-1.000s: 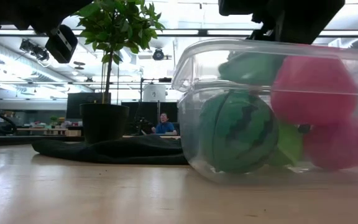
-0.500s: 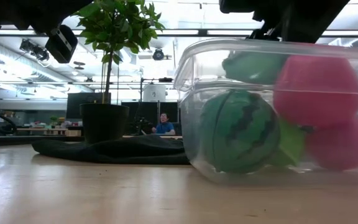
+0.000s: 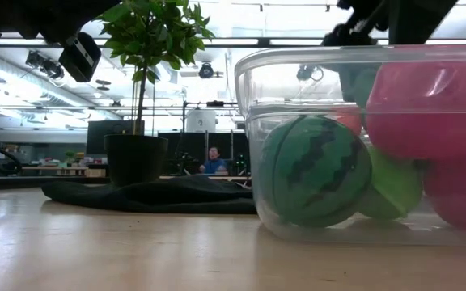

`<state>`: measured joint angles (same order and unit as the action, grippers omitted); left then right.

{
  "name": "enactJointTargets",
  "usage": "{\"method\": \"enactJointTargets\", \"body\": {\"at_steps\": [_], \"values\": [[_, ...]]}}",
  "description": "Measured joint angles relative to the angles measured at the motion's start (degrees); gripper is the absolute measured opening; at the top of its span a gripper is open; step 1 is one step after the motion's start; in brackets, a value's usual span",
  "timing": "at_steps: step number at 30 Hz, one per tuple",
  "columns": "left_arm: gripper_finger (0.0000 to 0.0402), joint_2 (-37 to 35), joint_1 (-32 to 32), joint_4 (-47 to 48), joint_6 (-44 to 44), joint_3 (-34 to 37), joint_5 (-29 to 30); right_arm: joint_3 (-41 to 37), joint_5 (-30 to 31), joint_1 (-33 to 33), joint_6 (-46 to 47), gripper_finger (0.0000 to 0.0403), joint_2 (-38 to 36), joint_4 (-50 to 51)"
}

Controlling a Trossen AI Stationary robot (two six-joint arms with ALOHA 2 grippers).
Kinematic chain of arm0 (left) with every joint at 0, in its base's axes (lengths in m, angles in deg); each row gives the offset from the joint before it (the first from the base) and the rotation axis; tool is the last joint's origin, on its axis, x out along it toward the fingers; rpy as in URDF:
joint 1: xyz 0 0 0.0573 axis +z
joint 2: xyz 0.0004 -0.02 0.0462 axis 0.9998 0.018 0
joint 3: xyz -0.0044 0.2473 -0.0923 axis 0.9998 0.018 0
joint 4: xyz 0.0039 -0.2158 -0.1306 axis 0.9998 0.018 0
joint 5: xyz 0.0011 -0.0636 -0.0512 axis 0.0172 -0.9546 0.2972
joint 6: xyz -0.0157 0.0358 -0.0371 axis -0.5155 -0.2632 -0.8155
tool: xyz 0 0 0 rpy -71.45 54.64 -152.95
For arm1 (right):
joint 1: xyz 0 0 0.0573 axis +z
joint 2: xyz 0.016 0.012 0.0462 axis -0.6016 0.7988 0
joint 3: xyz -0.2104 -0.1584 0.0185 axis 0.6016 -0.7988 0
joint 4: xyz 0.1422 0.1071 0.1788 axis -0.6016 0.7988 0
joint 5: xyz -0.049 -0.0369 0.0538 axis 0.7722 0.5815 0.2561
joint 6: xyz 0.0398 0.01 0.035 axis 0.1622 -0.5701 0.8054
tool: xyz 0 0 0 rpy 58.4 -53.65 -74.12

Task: Pick and placing Produce into tupperware
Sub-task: Return to Home Position

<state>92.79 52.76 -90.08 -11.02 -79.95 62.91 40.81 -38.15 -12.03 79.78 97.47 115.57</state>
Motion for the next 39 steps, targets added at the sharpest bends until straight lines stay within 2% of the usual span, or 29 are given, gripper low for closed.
{"method": "enactJointTargets", "body": {"at_steps": [8,14,18,23,25,28,31,36,39], "values": [[0.0005,0.00,-0.01,0.02,0.04,0.00,0.01,5.86,2.35,0.01,-1.98,0.0270,0.00,3.51],[0.0023,0.00,0.00,0.02,0.13,0.00,0.02,13.79,7.23,-0.01,-1.87,0.0245,0.02,11.07],[0.0020,0.00,-0.02,0.02,1.63,-0.01,0.04,17.54,8.39,-0.58,0.85,0.0177,-1.00,15.25],[0.0005,0.00,0.15,0.02,2.14,0.00,0.07,15.93,11.80,-1.90,5.90,0.0037,-7.53,15.15],[0.0007,0.00,0.15,0.01,2.16,0.00,0.07,14.11,14.36,-2.45,8.34,0.0012,-11.08,14.11],[0.0019,-0.01,0.15,0.00,2.15,-0.02,0.07,8.03,17.35,-3.06,12.45,0.0016,-18.97,5.67],[0.0022,0.00,0.15,0.00,2.14,-0.01,0.07,-1.12,20.81,-3.08,15.41,0.0005,-28.77,-4.51],[0.0006,0.00,0.15,0.00,1.94,-0.02,0.05,-19.10,31.23,-3.13,19.26,0.0004,-45.15,-19.83],[0.0007,0.00,0.15,0.00,1.56,-0.01,0.14,-29.21,33.91,-3.25,18.94,0.0003,-53.09,-30.61]]}}
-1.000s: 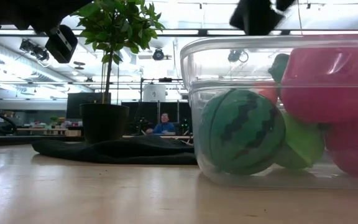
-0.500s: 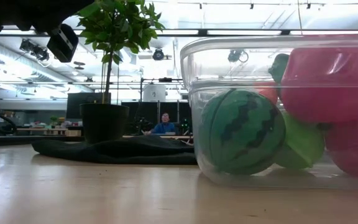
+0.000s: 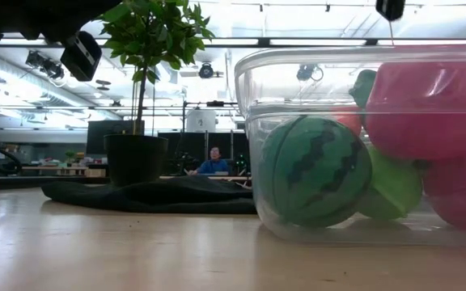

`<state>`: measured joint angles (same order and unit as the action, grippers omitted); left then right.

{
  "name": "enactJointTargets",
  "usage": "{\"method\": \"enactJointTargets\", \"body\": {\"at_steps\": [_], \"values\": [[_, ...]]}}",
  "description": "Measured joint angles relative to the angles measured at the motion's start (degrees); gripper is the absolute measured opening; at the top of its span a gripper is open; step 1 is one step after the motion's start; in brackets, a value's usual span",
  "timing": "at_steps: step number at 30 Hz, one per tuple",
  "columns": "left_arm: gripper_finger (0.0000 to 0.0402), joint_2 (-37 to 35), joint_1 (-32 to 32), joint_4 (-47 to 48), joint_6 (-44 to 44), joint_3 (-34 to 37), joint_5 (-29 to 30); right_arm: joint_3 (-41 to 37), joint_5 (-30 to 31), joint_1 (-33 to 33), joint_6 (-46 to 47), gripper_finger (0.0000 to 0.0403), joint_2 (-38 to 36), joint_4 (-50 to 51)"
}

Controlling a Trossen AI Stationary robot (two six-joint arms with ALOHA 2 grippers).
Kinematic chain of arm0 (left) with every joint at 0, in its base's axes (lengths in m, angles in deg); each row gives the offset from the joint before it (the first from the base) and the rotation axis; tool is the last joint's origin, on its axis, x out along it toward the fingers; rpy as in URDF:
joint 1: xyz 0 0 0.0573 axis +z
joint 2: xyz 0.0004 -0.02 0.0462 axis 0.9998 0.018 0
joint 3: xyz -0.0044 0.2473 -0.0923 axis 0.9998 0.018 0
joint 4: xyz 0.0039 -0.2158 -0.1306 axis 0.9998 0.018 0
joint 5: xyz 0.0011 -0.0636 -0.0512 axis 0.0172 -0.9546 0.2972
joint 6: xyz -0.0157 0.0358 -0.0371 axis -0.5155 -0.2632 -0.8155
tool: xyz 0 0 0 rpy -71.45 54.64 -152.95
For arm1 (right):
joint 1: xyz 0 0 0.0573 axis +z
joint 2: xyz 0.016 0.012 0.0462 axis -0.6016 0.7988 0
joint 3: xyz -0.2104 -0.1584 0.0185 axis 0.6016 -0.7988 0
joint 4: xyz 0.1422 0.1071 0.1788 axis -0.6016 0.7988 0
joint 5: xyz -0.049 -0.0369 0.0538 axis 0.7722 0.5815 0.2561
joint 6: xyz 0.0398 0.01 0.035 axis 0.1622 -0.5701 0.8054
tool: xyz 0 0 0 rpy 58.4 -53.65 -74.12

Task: Pick and placing Produce into tupperware
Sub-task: Return to Home Position

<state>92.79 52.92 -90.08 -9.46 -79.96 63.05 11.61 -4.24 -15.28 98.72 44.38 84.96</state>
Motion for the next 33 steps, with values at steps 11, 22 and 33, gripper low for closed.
{"method": "enactJointTargets", "body": {"at_steps": [11,22,33], "values": [[0.0007,0.00,2.72,-0.04,-1.98,0.01,1.90,-24.78,-2.90,-4.55,-5.42,0.0001,-17.34,-26.32],[0.0017,-0.01,8.44,-0.40,-4.62,0.00,1.88,-37.57,-11.13,-12.13,-2.56,0.0000,-23.85,-34.06],[0.0022,0.00,12.79,-1.36,-6.08,0.01,1.79,-40.72,-29.94,-22.79,-1.08,0.0000,-24.59,-39.35]]}}
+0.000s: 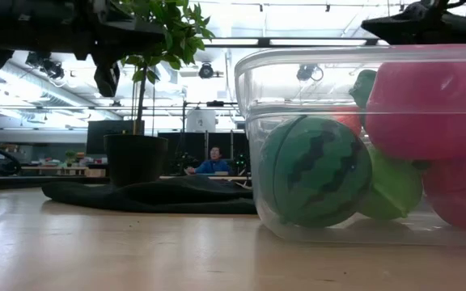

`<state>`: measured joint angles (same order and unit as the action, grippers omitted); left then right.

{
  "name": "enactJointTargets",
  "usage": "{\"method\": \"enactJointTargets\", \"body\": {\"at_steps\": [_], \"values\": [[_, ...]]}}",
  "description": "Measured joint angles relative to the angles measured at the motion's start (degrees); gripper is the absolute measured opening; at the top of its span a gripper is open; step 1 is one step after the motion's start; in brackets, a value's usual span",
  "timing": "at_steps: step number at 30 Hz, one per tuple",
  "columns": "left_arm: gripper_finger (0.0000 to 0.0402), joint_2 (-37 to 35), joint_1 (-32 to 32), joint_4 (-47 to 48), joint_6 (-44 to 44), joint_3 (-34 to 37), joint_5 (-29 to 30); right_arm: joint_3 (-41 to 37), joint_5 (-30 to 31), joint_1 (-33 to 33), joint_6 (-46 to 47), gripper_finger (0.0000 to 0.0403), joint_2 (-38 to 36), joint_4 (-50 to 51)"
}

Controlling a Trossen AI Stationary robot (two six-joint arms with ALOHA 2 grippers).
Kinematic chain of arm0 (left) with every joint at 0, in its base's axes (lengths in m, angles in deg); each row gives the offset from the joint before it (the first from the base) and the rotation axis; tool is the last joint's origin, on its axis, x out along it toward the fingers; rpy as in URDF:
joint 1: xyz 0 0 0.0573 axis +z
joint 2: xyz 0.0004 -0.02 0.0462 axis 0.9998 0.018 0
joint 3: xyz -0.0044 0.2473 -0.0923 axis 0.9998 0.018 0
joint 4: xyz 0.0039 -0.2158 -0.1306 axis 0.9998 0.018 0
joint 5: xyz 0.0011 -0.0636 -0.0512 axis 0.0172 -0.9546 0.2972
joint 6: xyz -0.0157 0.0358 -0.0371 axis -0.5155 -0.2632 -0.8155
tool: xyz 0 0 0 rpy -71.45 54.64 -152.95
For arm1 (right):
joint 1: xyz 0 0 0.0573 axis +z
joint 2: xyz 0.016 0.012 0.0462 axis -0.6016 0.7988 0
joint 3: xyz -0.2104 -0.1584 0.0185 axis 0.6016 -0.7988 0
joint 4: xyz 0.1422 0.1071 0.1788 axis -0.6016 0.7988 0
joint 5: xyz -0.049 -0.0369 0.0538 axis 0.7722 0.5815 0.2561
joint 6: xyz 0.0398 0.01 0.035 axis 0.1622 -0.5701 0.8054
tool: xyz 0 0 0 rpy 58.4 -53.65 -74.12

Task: Pick and placing Produce into tupperware
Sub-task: Return to Home Position

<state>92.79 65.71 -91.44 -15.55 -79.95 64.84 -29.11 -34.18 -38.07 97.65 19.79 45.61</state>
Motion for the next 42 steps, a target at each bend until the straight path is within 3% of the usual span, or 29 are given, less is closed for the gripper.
{"method": "enactJointTargets", "body": {"at_steps": [6,12,17,28,36,42], "values": [[0.0006,0.00,2.78,0.03,0.02,0.00,-1.65,-0.07,-8.44,-8.75,-0.77,0.0000,0.07,3.44],[0.0017,0.00,5.05,0.03,0.00,-0.02,-3.39,-0.07,-15.08,-14.10,-11.81,0.0000,0.22,5.35],[0.0012,-0.01,6.20,0.03,-0.12,-0.01,-3.48,-0.09,-15.83,-15.46,-16.05,0.0000,0.25,8.53],[0.0019,-0.02,8.91,0.05,-4.66,-0.01,-6.86,-0.09,-13.17,-16.17,-18.13,0.0000,-4.62,0.46],[0.0009,0.00,12.39,0.05,-6.05,0.00,-12.33,-0.09,-12.85,-16.17,-18.51,0.0000,-11.12,5.21],[0.0018,0.00,14.45,0.05,-6.03,0.00,-12.80,-0.07,-14.25,-15.99,-18.18,0.0000,-14.25,6.83]]}}
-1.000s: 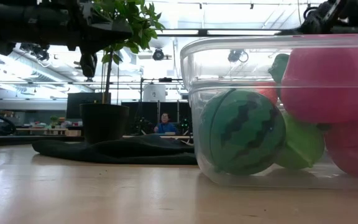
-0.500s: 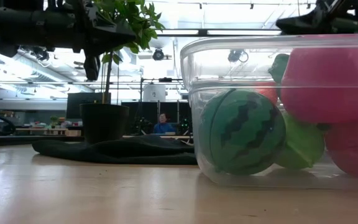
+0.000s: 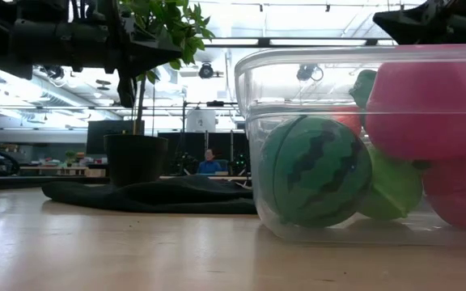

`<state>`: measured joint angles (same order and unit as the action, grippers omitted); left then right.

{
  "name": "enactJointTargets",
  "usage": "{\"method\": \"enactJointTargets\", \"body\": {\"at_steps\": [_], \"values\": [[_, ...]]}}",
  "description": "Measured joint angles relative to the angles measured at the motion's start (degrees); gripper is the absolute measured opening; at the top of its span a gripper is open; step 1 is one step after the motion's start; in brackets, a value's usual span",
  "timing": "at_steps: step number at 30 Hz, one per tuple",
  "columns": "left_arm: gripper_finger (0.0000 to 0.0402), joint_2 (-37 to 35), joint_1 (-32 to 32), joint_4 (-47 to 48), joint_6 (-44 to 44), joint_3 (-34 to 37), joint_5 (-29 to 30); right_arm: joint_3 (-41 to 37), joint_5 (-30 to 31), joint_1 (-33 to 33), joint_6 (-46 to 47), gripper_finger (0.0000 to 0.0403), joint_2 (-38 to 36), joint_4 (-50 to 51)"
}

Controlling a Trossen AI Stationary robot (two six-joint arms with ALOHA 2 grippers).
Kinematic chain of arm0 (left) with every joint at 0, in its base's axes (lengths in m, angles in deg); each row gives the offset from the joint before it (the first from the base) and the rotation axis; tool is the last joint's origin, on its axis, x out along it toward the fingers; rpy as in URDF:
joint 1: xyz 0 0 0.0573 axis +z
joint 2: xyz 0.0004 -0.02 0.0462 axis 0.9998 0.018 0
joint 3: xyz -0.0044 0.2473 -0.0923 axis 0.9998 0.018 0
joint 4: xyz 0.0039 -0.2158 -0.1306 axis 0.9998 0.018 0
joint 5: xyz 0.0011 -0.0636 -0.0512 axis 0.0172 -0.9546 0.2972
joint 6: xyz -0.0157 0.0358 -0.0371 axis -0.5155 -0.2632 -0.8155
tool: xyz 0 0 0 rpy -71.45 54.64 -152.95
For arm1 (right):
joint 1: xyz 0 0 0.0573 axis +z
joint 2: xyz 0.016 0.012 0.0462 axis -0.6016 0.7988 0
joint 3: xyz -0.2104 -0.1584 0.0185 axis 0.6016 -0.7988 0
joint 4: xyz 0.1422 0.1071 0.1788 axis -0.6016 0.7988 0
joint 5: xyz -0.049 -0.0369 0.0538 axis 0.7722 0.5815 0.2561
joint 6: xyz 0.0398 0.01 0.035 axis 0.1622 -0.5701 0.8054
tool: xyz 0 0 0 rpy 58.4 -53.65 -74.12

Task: Pick and placing Produce into tupperware
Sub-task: Return to Home Position

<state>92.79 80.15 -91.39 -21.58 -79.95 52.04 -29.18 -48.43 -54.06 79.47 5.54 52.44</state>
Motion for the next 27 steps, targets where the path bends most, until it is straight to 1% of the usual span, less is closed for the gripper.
{"method": "enactJointTargets", "body": {"at_steps": [4,7,9,12,16,19,22,25,27], "values": [[0.0006,-0.02,1.33,0.00,-0.09,-0.02,-0.76,-1.73,-0.23,0.00,-1.97,0.0000,-1.48,1.48],[0.0006,0.00,2.20,0.00,-1.86,0.00,-3.21,-5.73,-0.25,0.01,0.36,0.0000,-2.59,-1.44],[0.0012,-0.02,2.46,0.01,-3.19,-0.02,-4.08,-5.70,-0.18,0.11,0.55,0.0000,-2.98,-0.86],[0.0017,0.00,2.66,0.00,-4.34,-0.02,-4.16,-5.75,-0.21,0.11,-1.59,0.0000,-2.95,-3.27],[0.0007,0.00,2.66,0.02,-4.70,-0.02,-4.14,-5.75,-1.06,0.60,-1.06,0.0000,-2.98,-7.39],[0.0005,-0.01,2.66,0.03,-5.65,-0.02,-4.15,-5.75,-1.28,2.84,0.09,0.0000,-2.94,-7.31],[0.0014,0.00,2.66,0.04,-5.92,-0.02,-4.10,-5.75,0.30,6.39,-0.04,0.0000,-2.65,-7.31],[0.0017,0.00,2.66,0.02,-5.92,-0.01,-4.11,-5.75,3.91,10.10,-1.29,0.0000,-2.04,-7.09],[0.0011,0.00,2.66,0.02,-5.90,-0.01,-4.08,-5.75,6.77,12.38,-1.99,0.0000,-1.51,-6.48]]}}
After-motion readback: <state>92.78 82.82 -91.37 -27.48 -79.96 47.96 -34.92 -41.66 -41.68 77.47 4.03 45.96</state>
